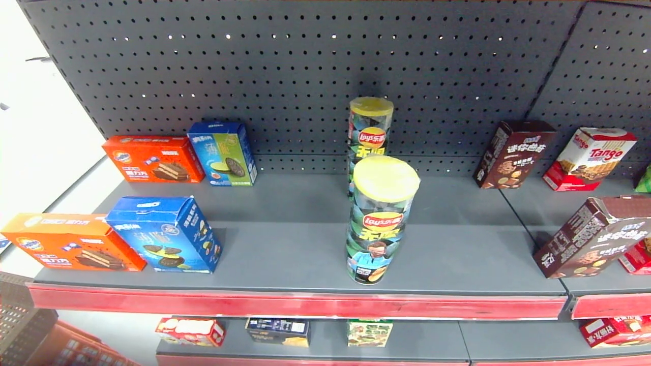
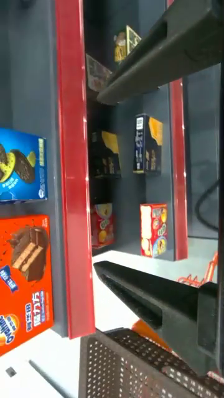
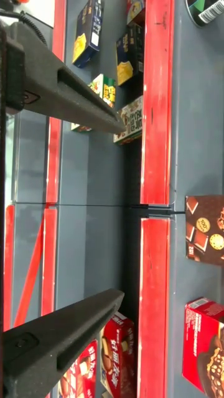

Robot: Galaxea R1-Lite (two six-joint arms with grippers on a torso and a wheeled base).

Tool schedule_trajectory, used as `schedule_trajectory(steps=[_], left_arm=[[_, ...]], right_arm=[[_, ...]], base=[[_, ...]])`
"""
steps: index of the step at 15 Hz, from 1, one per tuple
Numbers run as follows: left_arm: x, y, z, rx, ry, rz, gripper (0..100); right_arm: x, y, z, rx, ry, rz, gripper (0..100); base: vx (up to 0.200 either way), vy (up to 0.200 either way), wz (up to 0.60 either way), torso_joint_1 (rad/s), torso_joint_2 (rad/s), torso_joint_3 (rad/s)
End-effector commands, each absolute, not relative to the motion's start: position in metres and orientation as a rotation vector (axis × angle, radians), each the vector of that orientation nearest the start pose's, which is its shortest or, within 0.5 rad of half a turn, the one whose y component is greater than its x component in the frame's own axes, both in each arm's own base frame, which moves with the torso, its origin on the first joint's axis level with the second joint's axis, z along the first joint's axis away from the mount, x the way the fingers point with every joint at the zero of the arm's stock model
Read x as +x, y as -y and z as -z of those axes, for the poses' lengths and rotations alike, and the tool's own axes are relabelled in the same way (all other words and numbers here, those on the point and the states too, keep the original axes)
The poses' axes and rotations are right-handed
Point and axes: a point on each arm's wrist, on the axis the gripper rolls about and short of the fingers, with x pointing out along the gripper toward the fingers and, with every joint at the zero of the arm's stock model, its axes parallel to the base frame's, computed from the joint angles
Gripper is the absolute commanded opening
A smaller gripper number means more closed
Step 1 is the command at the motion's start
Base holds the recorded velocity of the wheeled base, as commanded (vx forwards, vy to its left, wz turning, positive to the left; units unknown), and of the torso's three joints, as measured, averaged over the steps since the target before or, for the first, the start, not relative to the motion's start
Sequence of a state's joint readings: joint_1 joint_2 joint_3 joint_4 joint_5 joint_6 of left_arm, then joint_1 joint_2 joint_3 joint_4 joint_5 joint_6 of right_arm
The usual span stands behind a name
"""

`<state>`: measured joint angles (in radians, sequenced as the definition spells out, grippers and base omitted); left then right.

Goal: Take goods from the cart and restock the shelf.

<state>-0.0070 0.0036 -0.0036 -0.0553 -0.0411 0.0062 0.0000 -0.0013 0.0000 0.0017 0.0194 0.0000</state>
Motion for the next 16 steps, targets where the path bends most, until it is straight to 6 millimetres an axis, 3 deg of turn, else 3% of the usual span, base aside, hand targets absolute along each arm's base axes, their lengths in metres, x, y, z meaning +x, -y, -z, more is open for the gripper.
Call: schedule_trajectory(steps=[1, 3, 4, 6, 8, 16], left_arm=[[-0.0231, 0.0007, -0.0824, -0.053, 0.066, 0.046, 100], [-0.023, -0.0009, -0.0824, -0.064, 0.068, -0.024, 100], [-0.0234, -0.0047, -0.0813, -0.027, 0.059, -0.196, 100], [-0.0232, -0.0036, -0.0813, 0.072, 0.051, -0.146, 100], [-0.0234, 0.0002, -0.0748, 0.097, -0.019, 0.025, 100], [-0.0228, 0.0003, -0.0755, 0.087, 0.001, 0.029, 100]], right_arm=[[-0.0228, -0.0004, -0.0753, 0.0, -0.002, -0.02, 100], [-0.0228, -0.0004, -0.0753, 0.0, -0.002, -0.02, 100], [-0.0228, -0.0004, -0.0753, 0.0, -0.002, -0.02, 100], [-0.0228, -0.0004, -0.0753, 0.0, -0.002, -0.02, 100], [-0.0228, -0.0004, -0.0753, 0.0, -0.002, -0.02, 100], [-0.0228, -0.0006, -0.0753, 0.0, -0.002, -0.025, 100]], base=[[0.0, 0.0, 0.0, 0.0, 0.0, 0.0], [0.0, 0.0, 0.0, 0.0, 0.0, 0.0], [0.0, 0.0, 0.0, 0.0, 0.0, 0.0], [0.0, 0.0, 0.0, 0.0, 0.0, 0.0], [0.0, 0.0, 0.0, 0.0, 0.0, 0.0], [0.0, 0.0, 0.0, 0.0, 0.0, 0.0]])
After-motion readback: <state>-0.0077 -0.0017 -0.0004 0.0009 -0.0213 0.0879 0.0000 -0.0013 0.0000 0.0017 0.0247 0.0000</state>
